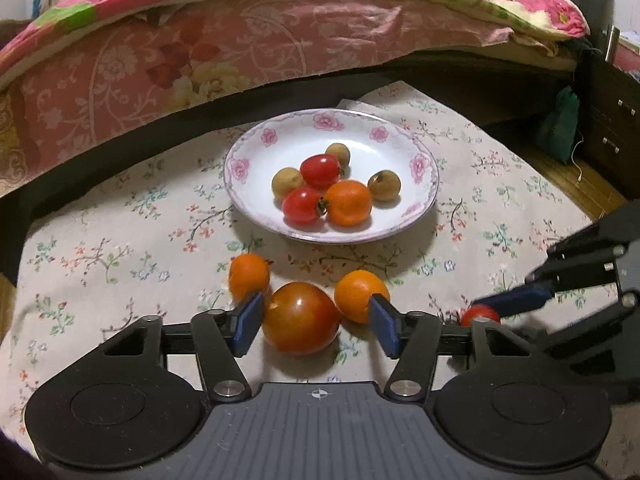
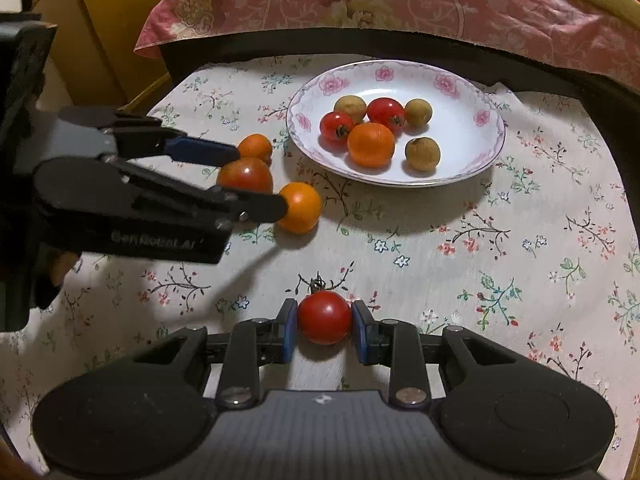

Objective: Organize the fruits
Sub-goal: 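Grasp the large red tomato with the left tool while the right tool holds the cherry tomato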

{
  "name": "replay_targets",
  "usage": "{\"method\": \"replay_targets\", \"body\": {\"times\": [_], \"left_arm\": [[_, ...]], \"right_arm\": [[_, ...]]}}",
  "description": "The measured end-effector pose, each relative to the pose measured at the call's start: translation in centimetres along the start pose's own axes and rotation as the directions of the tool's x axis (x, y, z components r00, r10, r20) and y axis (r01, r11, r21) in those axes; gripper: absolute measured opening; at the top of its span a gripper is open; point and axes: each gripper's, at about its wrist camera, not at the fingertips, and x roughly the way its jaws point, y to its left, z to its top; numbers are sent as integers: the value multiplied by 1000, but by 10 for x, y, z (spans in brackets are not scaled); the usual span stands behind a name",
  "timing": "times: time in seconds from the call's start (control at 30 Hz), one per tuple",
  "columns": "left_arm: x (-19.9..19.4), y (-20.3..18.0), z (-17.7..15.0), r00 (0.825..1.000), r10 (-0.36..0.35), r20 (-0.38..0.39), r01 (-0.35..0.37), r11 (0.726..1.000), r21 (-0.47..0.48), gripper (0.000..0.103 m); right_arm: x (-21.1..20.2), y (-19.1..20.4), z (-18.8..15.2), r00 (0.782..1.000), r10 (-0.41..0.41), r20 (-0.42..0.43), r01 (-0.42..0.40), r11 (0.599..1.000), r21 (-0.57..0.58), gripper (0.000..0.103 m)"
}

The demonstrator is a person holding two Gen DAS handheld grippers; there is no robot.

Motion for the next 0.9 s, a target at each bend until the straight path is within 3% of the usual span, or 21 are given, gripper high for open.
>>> {"method": "replay_targets", "body": {"times": [0.1,0.37,0.67,0.9], "left_arm": [[-7,2,-2,1000,-14,-7,13,1000,-14,58],[-26,0,-14,999,-13,-42,14,1000,13,60],[-5,5,-18,997,18,-79,-17,1000,18,66],[1,10,-8,999,22,-44,-23,1000,-19,66]], "right_arm": [[1,1,2,1000,1,-2,-1,1000,-2,29],[2,-1,2,1000,1,-19,-1,1000,-1,29],[4,2,3,1000,7,-19,-8,1000,-19,29],[4,2,4,1000,4,-17,-5,1000,-23,29]]}}
